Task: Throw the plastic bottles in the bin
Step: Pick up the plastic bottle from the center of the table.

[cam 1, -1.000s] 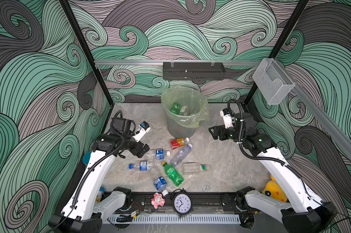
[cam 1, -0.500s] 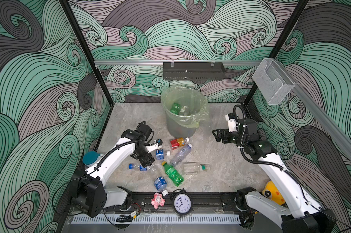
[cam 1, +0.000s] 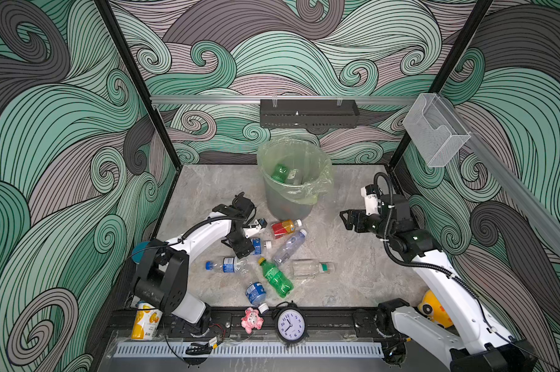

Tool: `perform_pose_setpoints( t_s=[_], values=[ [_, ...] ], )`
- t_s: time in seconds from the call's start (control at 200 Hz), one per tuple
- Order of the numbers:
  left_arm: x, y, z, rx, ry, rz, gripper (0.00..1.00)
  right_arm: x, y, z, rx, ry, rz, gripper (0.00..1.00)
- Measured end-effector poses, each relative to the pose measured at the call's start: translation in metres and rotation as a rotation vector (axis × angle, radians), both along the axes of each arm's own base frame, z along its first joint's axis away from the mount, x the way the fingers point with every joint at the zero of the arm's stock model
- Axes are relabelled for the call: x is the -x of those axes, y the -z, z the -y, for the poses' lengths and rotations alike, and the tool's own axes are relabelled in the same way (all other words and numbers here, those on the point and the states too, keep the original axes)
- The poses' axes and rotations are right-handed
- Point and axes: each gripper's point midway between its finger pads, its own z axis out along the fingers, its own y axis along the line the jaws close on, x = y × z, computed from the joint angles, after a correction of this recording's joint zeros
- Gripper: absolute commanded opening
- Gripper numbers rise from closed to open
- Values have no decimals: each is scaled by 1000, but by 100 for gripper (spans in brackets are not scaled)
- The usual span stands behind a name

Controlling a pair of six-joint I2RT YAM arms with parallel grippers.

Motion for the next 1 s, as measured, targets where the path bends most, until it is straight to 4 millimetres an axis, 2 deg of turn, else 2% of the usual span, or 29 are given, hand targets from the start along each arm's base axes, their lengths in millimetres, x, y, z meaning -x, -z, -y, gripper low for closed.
perform_pose_setpoints(
  t_s=[0.31,0.591,0.691,0.831,1.001],
  values=[
    [-22,16,11,-8,25,-12,79,-1,1,5,1,33,2,88],
    [-27,32,13,-25,34,-45,71,1,-5,12,4,56,29,88],
    [-28,32,13,-23,33,-42,69,2,-7,14,6,64,37,86],
    [-30,32,14,-19,29,-32,61,1,-8,16,10,69,41,84],
    [-39,22,17,1,5,27,61,2,-2,19,28,79,26,82]
  ],
)
